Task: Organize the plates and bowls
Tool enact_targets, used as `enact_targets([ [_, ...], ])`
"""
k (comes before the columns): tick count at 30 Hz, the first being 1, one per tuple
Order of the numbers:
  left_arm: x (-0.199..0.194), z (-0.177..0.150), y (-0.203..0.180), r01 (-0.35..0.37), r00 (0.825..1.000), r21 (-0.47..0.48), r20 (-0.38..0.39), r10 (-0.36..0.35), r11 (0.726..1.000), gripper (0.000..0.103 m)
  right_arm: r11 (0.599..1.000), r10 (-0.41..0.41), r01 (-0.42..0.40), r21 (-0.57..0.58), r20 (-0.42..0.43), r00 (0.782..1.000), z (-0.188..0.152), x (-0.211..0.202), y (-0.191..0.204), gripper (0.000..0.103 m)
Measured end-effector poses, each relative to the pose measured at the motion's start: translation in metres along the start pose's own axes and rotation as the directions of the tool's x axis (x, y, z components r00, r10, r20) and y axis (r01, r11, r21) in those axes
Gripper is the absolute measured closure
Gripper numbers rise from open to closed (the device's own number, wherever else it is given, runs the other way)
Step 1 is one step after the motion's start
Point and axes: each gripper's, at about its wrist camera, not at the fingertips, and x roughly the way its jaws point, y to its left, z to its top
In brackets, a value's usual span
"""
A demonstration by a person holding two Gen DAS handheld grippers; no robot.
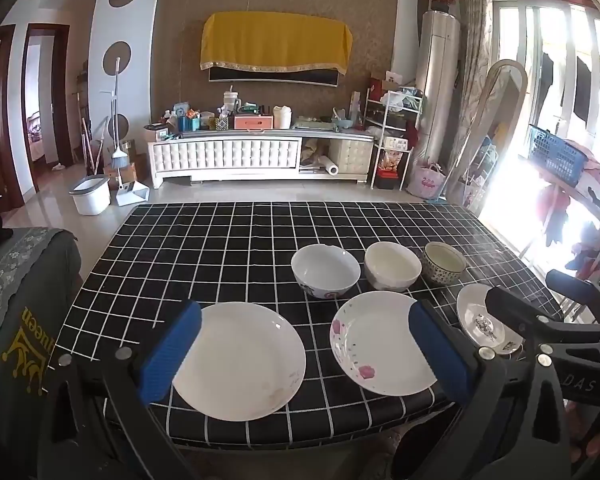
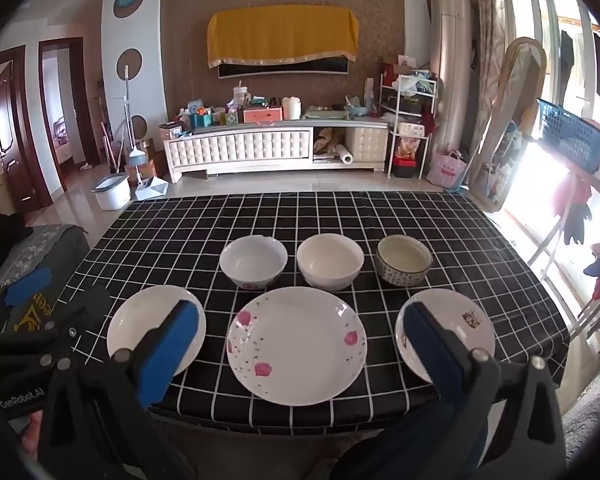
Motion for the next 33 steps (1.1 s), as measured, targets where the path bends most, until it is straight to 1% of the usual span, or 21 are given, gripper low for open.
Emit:
enact_targets([
  [33,0.0000,0.0003,0.0021,-0.015,1.000,-0.004,-0.022,0.015,1.000,0.001,1.000,0.019,-0.019,0.007,-0.026,0.999,-0.0017,-0.0012,-0.0042,0.000],
])
